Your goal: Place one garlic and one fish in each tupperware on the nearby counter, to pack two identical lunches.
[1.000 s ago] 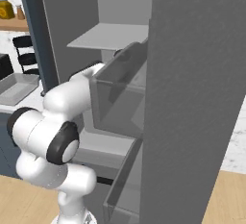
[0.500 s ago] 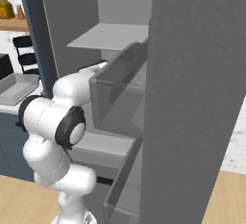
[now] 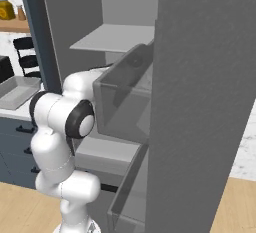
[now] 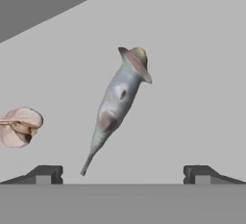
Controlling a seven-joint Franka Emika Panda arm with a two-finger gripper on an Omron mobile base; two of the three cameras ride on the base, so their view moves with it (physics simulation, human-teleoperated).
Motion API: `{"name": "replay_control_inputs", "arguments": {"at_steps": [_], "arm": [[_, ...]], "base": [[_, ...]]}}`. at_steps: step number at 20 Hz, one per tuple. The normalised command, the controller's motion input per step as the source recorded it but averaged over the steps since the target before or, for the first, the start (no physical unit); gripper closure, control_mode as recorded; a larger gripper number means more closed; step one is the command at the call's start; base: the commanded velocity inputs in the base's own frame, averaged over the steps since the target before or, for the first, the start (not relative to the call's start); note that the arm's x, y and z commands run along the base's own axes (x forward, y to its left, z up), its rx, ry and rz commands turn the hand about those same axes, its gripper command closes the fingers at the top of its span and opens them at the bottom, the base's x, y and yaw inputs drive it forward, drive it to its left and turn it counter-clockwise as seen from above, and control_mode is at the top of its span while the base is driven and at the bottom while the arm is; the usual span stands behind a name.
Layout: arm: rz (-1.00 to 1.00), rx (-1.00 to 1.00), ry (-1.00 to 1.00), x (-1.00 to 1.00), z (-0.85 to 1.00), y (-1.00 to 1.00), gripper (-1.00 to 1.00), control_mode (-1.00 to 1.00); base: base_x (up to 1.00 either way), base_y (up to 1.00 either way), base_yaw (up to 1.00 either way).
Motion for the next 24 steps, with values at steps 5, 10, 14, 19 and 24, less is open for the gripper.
{"name": "replay_control_inputs", "arguments": {"at_steps": [5, 10, 14, 19, 24], "arm": [[0.0, 0.0, 0.0, 0.38, -0.19, -0.08, -1.0, -1.0], [0.0, 0.0, 0.0, 0.5, -0.18, -0.07, -1.0, -1.0], [0.0, 0.0, 0.0, 0.51, -0.26, -0.08, -1.0, -1.0], [0.0, 0.0, 0.0, 0.45, -0.3, -0.09, -1.0, -1.0], [0.0, -0.02, 0.0, 0.47, -0.35, -0.03, -1.0, -1.0]], "base": [[0.0, 0.0, 0.0], [0.0, 0.0, 0.0], [0.0, 0.0, 0.0], [0.0, 0.0, 0.0], [0.0, 0.0, 0.0]]}}
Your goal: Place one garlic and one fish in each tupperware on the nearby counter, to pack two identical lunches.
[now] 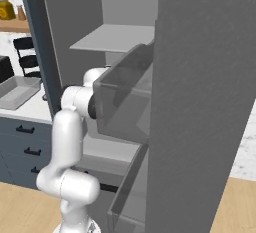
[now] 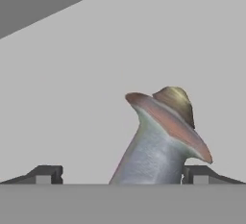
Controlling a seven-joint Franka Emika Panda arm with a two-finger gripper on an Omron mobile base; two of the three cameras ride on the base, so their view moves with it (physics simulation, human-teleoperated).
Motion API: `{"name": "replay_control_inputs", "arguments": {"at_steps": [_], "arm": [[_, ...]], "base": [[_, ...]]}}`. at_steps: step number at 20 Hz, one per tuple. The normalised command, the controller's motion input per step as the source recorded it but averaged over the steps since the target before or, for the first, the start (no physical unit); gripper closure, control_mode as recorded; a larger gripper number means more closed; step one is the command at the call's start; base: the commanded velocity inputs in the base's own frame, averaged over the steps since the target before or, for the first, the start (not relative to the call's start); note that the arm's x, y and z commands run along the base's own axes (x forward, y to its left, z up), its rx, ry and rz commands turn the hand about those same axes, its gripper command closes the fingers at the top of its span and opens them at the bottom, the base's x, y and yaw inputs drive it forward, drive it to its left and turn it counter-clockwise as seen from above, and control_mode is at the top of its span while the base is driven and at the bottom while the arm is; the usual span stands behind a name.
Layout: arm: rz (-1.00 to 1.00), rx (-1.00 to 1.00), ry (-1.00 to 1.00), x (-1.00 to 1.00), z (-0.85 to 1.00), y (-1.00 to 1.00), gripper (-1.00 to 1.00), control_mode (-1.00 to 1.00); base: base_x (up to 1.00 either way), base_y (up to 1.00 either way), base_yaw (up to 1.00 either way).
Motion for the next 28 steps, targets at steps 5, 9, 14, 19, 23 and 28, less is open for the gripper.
{"name": "replay_control_inputs", "arguments": {"at_steps": [5, 9, 14, 19, 23, 28], "arm": [[0.0, -0.08, 0.0, 0.2, -0.68, 0.0, 1.0, -1.0], [0.01, -0.04, 0.0, -0.55, -0.78, 0.0, 1.0, -1.0], [0.0, 0.03, -0.01, -0.86, -0.08, 0.0, 1.0, -1.0], [0.0, 0.07, -0.01, -1.0, 0.5, 0.0, 1.0, -1.0], [0.06, 0.0, -0.01, -1.0, 0.56, 0.02, 1.0, -1.0], [0.29, 0.01, 0.0, -1.0, 0.16, 0.41, 1.0, -1.0]], "base": [[0.0, 0.0, 0.0], [0.0, 0.0, 0.0], [0.0, 0.0, 0.0], [0.0, 0.0, 0.0], [0.0, 0.0, 0.0], [0.0, 0.0, 0.0]]}}
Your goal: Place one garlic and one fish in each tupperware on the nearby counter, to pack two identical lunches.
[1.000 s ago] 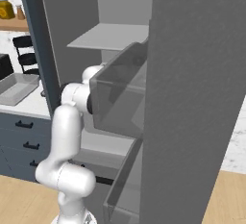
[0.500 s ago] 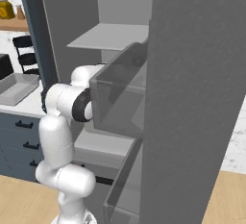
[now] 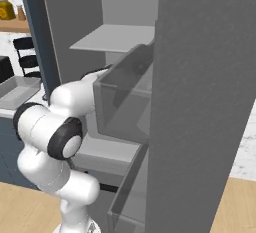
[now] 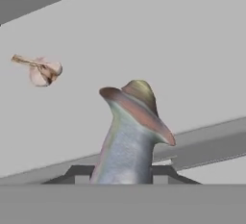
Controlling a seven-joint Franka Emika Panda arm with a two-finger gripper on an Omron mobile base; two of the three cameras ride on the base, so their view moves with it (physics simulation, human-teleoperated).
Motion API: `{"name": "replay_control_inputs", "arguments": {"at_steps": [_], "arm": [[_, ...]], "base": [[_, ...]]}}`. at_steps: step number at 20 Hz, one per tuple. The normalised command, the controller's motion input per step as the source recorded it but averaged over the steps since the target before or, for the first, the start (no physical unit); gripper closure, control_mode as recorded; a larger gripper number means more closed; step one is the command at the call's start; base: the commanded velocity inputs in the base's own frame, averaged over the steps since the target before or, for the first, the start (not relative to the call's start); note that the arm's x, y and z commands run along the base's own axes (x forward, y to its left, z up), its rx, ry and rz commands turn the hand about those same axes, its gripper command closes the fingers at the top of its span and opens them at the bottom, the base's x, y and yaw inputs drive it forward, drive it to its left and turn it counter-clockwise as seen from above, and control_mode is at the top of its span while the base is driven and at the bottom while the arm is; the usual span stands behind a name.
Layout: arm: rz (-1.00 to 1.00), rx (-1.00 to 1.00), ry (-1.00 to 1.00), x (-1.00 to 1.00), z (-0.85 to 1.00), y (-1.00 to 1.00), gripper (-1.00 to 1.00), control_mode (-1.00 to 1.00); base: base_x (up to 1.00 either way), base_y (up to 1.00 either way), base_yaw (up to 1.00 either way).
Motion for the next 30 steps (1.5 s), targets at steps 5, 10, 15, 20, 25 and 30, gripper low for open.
{"name": "replay_control_inputs", "arguments": {"at_steps": [5, 10, 15, 20, 25, 30], "arm": [[0.24, 0.0, 0.0, -1.0, 0.01, 0.76, 1.0, -1.0], [0.3, -0.21, 0.0, -0.87, 0.23, 0.56, 1.0, -1.0], [0.1, -0.15, 0.0, -0.71, 0.32, 0.28, 1.0, -1.0], [0.03, -0.12, 0.0, -0.77, 0.25, 0.13, 1.0, -1.0], [0.0, -0.12, 0.0, -0.86, 0.11, 0.01, 1.0, -1.0], [-0.01, -0.18, 0.0, -0.4, 0.13, 0.02, 1.0, -1.0]], "base": [[0.0, 0.0, 0.0], [0.0, 0.0, 0.0], [0.0, 0.0, 0.0], [0.0, 0.0, 0.0], [0.0, 0.0, 0.0], [0.0, 0.0, 0.0]]}}
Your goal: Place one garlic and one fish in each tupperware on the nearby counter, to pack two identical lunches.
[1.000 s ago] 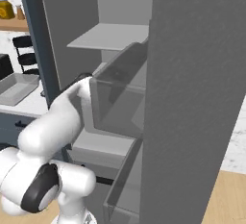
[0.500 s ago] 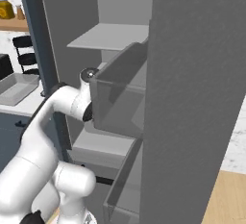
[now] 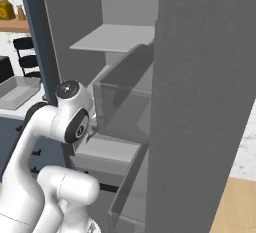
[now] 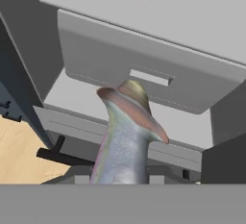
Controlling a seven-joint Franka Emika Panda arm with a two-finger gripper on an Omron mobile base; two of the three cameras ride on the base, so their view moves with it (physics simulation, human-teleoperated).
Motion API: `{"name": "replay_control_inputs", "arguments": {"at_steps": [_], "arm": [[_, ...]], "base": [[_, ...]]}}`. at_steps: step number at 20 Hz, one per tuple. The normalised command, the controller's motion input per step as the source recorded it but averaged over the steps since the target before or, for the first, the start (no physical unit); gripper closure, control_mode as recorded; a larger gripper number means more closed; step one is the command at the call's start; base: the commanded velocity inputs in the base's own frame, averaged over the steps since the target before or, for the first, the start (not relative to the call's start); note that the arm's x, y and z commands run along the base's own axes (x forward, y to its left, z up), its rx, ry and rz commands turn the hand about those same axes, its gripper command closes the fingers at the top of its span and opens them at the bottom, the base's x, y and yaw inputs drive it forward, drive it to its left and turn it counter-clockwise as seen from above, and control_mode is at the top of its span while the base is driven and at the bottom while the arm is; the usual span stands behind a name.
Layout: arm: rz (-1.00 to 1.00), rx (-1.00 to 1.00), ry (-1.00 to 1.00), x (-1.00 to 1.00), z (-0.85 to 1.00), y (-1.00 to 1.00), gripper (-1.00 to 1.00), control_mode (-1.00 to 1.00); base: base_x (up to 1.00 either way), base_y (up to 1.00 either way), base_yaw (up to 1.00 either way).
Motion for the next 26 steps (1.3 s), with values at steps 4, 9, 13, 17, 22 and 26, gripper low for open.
{"name": "replay_control_inputs", "arguments": {"at_steps": [4, 9, 13, 17, 22, 26], "arm": [[-0.05, -0.05, -0.04, -0.13, 0.32, 0.22, 1.0, -1.0], [0.0, 0.0, -0.05, -0.14, 0.08, 0.07, 1.0, 1.0], [0.0, 0.0, 0.0, 0.0, 0.0, 0.0, 1.0, 1.0], [0.0, 0.0, 0.0, 0.0, 0.0, 0.0, 1.0, 1.0], [0.0, 0.0, 0.0, 0.0, 0.0, 0.0, 1.0, 1.0], [0.0, 0.0, 0.0, 0.0, 0.0, 0.0, 1.0, 1.0]], "base": [[0.0, 0.0, 0.0], [-0.2, 0.08, 0.0], [-0.21, 0.37, 0.0], [-0.09, 0.71, 0.0], [0.0, 0.96, 0.0], [0.03, 0.94, -0.02]]}}
